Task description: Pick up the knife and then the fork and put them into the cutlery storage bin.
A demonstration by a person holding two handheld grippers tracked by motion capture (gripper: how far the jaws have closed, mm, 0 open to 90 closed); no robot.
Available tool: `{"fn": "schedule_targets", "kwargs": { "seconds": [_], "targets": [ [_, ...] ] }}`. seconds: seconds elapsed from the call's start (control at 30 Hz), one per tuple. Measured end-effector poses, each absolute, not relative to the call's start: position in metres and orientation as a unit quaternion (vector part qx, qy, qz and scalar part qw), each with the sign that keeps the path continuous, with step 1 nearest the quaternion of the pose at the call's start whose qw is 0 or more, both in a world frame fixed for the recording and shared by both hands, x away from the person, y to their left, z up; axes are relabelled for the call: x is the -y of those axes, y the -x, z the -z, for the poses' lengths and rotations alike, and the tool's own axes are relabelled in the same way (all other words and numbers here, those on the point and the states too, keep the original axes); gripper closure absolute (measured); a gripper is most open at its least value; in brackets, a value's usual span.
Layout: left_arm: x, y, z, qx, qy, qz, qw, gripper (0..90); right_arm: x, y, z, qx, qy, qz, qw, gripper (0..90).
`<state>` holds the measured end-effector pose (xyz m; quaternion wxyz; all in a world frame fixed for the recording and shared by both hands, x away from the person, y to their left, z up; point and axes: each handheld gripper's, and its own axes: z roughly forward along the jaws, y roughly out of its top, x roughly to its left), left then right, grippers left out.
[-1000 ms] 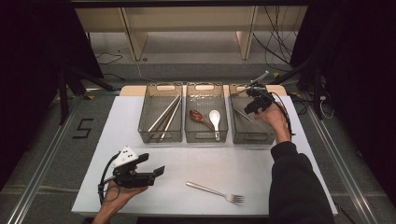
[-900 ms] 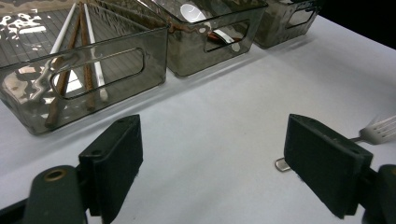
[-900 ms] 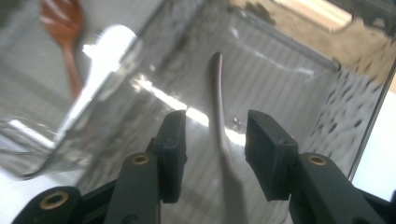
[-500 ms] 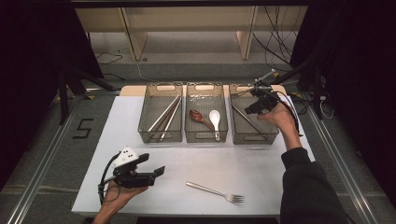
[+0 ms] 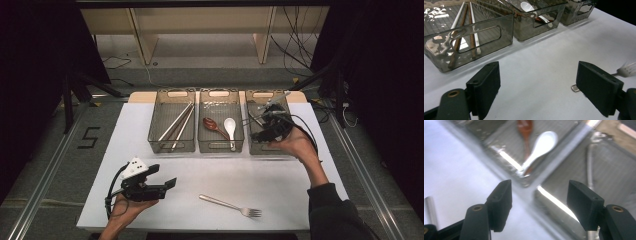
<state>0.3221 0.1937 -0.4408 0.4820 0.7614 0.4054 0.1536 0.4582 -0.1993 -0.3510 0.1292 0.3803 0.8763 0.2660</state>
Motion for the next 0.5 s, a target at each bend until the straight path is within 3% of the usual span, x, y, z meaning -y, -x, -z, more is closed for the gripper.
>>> {"fn": "schedule_targets", "kwargs": {
  "seconds": [0.5],
  "targets": [
    [-0.195,-0.322,0.441,-0.407,-0.758,-0.153,0.486,18.3,0.166,-0.399,0.382,-0.902,-0.321,-0.273,0.088,34.6]
  ]
}}
